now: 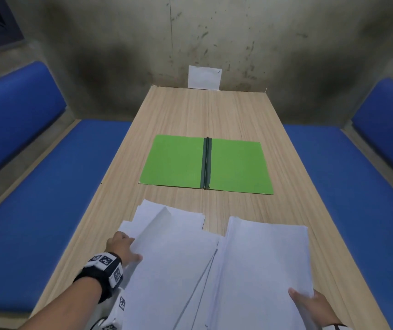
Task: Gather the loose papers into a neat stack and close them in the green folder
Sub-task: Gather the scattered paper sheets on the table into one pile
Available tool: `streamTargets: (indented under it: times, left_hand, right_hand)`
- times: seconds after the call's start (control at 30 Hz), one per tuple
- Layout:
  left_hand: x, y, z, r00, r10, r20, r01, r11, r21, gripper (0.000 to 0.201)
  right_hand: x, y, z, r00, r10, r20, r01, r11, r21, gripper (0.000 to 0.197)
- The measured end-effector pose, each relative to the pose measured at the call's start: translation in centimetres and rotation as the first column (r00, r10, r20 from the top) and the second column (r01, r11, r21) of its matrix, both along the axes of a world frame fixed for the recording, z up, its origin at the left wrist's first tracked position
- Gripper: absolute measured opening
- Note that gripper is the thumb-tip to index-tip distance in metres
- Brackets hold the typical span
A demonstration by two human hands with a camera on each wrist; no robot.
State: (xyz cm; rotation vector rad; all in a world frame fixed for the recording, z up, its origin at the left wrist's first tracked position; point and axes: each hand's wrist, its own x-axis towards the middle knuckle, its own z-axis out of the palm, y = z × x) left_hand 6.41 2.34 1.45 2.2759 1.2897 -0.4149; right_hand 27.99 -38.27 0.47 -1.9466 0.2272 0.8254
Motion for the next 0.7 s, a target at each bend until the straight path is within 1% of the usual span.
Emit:
streamTargets:
  times: [0.03,0.1,0.2,0.27,0.33,0.4,0.43,0.47,0.5,0.57,0.6,0.63,0.7]
  left_hand:
    - [-0.1,-0.4,-0.5,1.000,0.012,0.027,-0.012,1.000,-0.008,0.047]
    - [-0.1,-1.0,-0.7,0.999,0.011,0.035,-0.010,1.000,-0.015,0.052]
    - [0.2,-1.8,-0.2,0.998,-0.056,-0.013,0.056,0.998,0.024,0.051]
    - [0.3,-2.4,-0.3,0.997,-0.075,0.012,0.075,0.997,0.000,0.056]
    - [0.3,-3.1,-0.6,0.994,-0.034,0.102,0.040,0.998,-0.056,0.065]
    - [0.3,-3.5,-0.5,0.972,0.057,0.229,-0.026,0.990,-0.138,0.078]
    - [0.2,-3.4,-0.3,0.956,0.115,0.271,-0.061,0.978,-0.200,0.087]
    - [0.2,-3.3,0.1,0.947,0.153,0.284,-0.082,0.966,-0.247,0.091]
    - [0.2,-3.1,0.7,0.951,0.152,0.271,-0.082,0.964,-0.252,0.086]
    - [0.2,-1.9,2.4,0.969,0.092,0.229,-0.056,0.986,-0.160,0.052]
    - [0.2,-1.2,3.4,0.971,0.086,0.225,-0.062,0.992,-0.113,0.039]
    - [0.1,-0.2,4.5,0.962,0.105,0.250,-0.089,0.993,-0.075,0.036]
    - [-0.4,2.2,6.5,0.930,0.183,0.317,-0.190,0.982,-0.008,0.042]
  right_hand:
    - [0.2,0.0,-0.1,1.000,-0.003,0.000,0.003,1.000,-0.019,0.042]
    - [0.4,-0.1,-0.7,1.000,0.013,0.023,-0.012,0.999,-0.049,0.043]
    - [0.3,-0.1,-0.9,0.999,0.013,0.036,-0.011,0.997,-0.071,0.044]
    - [0.3,-0.1,-0.9,0.998,0.013,0.058,-0.009,0.997,-0.071,0.044]
    - [0.3,-0.1,-1.0,0.997,0.018,0.071,-0.013,0.998,-0.068,0.044]
    - [0.3,-0.1,-1.3,0.998,0.008,0.057,-0.005,0.998,-0.063,0.046]
    - [0.4,-0.1,-1.4,0.999,0.009,0.054,-0.006,0.998,-0.067,0.047]
    - [0.4,-0.1,-1.4,0.998,0.011,0.057,-0.007,0.997,-0.076,0.047]
    - [0.4,-0.1,-1.5,0.998,0.010,0.061,-0.005,0.996,-0.085,0.046]
    - [0.4,-0.1,-1.5,0.998,0.009,0.063,-0.003,0.995,-0.097,0.045]
    - [0.4,-0.1,-1.5,0.998,0.007,0.062,-0.001,0.995,-0.100,0.044]
    - [0.4,-0.1,-1.5,0.998,0.007,0.058,-0.001,0.995,-0.101,0.044]
    - [0.3,-0.1,-1.5,0.998,0.003,0.055,0.002,0.995,-0.097,0.044]
